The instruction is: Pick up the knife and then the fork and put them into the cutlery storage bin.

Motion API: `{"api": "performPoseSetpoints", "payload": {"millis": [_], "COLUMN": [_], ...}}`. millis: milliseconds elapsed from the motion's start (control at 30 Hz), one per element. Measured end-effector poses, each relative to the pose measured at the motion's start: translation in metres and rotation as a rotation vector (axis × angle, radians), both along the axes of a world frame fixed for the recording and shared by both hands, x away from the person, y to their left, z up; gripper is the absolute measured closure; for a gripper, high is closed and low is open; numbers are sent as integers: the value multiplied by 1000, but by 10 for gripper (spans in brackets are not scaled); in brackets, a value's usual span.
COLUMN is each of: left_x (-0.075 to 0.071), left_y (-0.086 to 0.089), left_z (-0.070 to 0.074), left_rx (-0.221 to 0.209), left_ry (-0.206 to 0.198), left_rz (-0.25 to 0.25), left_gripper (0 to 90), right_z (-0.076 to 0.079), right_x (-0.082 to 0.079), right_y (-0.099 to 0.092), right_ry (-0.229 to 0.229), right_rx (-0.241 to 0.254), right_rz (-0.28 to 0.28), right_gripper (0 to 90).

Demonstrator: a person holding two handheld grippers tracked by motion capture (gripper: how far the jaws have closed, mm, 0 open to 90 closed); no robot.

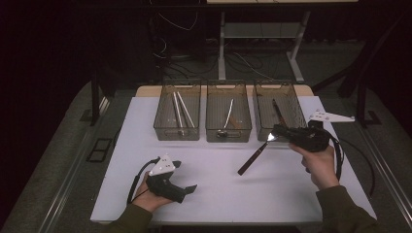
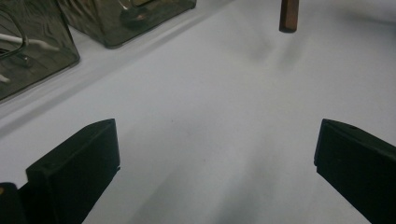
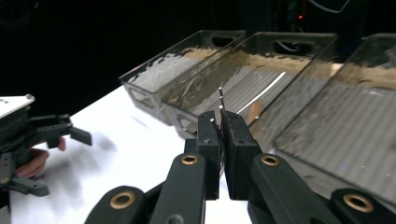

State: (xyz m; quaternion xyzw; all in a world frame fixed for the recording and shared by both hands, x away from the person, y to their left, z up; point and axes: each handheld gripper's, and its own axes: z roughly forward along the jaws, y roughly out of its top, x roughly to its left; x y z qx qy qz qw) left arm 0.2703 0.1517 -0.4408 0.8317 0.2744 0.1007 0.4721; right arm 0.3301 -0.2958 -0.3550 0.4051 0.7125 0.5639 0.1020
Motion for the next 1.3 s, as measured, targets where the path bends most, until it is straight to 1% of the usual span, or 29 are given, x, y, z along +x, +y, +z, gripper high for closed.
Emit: {"api": "performPoseSetpoints", "payload": {"millis": [100, 267, 400, 600, 700, 733, 800, 900, 1000, 1033, 1067, 1133, 1267, 1300], "left_x": [0, 0, 0, 0, 0, 0, 0, 0, 0, 0, 0, 0, -1, -1], "left_y": [0, -1, -1, -1, -1, -1, -2, -2, -2, -2, -3, -3, -4, -4], "left_z": [0, 0, 0, 0, -1, -1, -1, -1, -1, -2, -2, -2, -2, -2], "left_rx": [-2, -1, -2, -2, -1, -1, 0, 3, 4, 3, 3, 5, 8, 7], "left_ry": [2, 4, 6, 8, 13, 13, 14, 14, 14, 14, 14, 15, 13, 13], "left_rz": [0, -7, -5, -9, -6, -6, -7, -9, -11, -12, -11, -14, -21, -21], "left_gripper": [0, 0, 0, 0, 0, 0, 0, 0, 0, 0, 0, 0, 0, 0], "right_z": [5, 15, 23, 40, 48, 50, 54, 58, 58, 56, 53, 46, 29, 24], "right_x": [3, 7, 13, 32, 42, 46, 54, 66, 80, 84, 89, 98, 114, 117], "right_y": [-11, -31, -46, -64, -74, -77, -83, -93, -97, -98, -98, -98, -91, -89], "right_ry": [-10, -28, -42, -41, -42, -43, -36, -30, -13, 5, 8, 31, 99, 111], "right_rx": [18, 31, 30, -23, -18, -23, -20, -28, -69, -73, -77, -82, -120, -123], "right_rz": [-27, -83, -130, -198, -232, -244, -271, -316, -352, -356, -359, -362, -354, -348], "right_gripper": [867, 867, 868, 867, 867, 867, 868, 868, 868, 868, 867, 867, 867, 867]}}
